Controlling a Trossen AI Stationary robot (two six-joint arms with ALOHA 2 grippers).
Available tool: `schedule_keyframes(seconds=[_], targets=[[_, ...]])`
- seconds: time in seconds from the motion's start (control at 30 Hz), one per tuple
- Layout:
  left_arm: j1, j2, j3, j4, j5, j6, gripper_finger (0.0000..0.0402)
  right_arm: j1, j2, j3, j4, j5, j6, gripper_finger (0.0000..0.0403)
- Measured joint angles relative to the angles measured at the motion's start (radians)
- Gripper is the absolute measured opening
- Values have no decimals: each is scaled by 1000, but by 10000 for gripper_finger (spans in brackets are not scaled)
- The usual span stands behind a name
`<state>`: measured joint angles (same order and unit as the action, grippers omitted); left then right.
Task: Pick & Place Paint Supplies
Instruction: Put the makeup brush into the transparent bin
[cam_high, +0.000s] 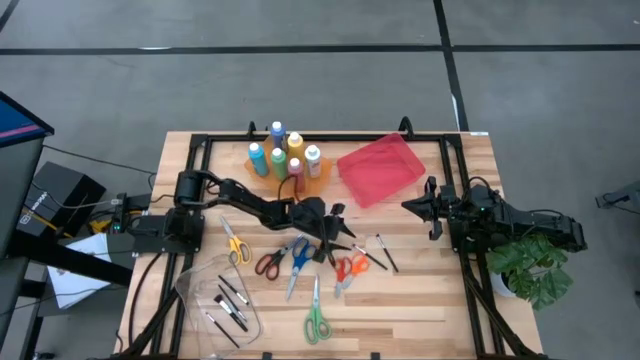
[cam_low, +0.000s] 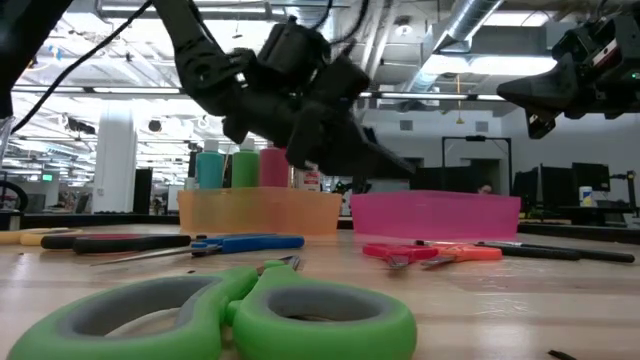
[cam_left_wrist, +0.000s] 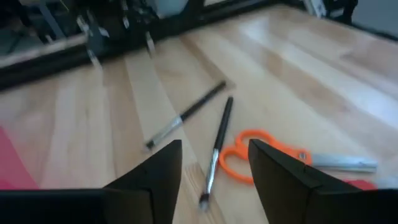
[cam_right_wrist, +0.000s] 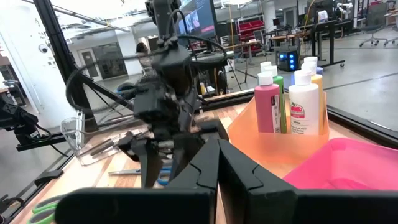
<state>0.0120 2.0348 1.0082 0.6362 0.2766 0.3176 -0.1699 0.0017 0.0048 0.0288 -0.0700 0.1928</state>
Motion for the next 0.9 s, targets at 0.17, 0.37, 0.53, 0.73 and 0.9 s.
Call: schedule_keyframes(seconds=[0.17, 0.37, 0.53, 0.73, 0.9], targets=[[0, 44, 56, -54, 0, 20, 193, 0, 0, 0, 1, 0, 0, 0], [-2, 135, 177, -188, -6, 44, 191, 0, 0, 0, 0, 0, 0, 0], [-2, 171, 201, -223, -10, 45, 192, 0, 0, 0, 0, 0, 0, 0], [-2, 168, 203, -286, -40, 40, 179, 0, 0, 0, 0, 0, 0, 0], [2, 167, 203, -289, -41, 17, 149, 0, 0, 0, 0, 0, 0, 0]])
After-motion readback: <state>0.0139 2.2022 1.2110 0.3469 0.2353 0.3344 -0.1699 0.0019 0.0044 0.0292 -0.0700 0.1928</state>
